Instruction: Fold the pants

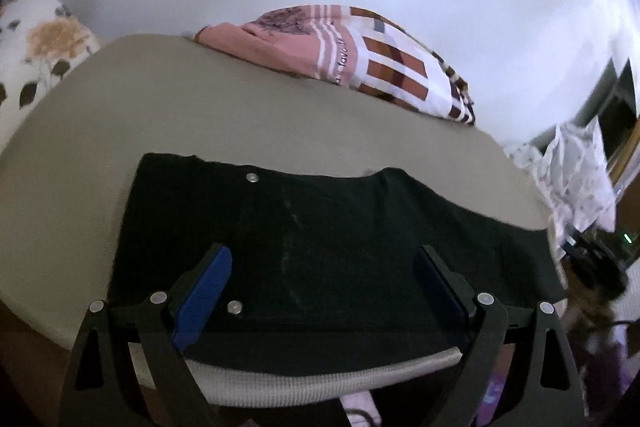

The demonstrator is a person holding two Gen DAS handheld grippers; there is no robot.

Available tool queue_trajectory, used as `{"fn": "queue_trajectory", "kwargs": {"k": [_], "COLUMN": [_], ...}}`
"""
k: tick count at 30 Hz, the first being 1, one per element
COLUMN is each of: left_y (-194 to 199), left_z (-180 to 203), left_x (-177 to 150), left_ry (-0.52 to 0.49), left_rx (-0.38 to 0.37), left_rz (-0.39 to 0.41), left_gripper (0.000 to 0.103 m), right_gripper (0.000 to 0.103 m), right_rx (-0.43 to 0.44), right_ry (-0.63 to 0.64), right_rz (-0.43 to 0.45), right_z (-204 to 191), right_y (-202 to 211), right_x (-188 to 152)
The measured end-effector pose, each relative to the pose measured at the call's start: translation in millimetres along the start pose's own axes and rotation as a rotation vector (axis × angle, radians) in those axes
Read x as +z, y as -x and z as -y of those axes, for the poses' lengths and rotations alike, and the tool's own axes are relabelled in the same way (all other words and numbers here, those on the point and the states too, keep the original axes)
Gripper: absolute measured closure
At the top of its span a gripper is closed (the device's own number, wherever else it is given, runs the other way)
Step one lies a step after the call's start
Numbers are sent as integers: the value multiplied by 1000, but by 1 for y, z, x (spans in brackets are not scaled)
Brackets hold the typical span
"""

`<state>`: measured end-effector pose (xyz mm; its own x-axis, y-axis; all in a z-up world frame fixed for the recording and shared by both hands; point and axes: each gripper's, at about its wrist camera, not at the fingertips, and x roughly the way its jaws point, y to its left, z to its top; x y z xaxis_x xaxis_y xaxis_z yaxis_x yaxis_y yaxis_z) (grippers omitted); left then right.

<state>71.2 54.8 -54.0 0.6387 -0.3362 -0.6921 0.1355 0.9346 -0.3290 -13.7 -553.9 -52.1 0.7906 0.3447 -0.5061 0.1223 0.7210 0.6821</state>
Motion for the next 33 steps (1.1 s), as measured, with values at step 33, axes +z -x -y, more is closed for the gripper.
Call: {"fn": "queue_trajectory", "kwargs": {"k": [33], "left_y": [-22], "left_z": [39], "left_x": [-27], "left_ry": [-205], "left_rx": [129], "left_rz": [7], "left_gripper": [11], "right_gripper": [64], "right_rx": [-169], "right_ry": [-372], "right_rz": [137], "right_z": [146], "right_y": [79], "right_x": [-29]}}
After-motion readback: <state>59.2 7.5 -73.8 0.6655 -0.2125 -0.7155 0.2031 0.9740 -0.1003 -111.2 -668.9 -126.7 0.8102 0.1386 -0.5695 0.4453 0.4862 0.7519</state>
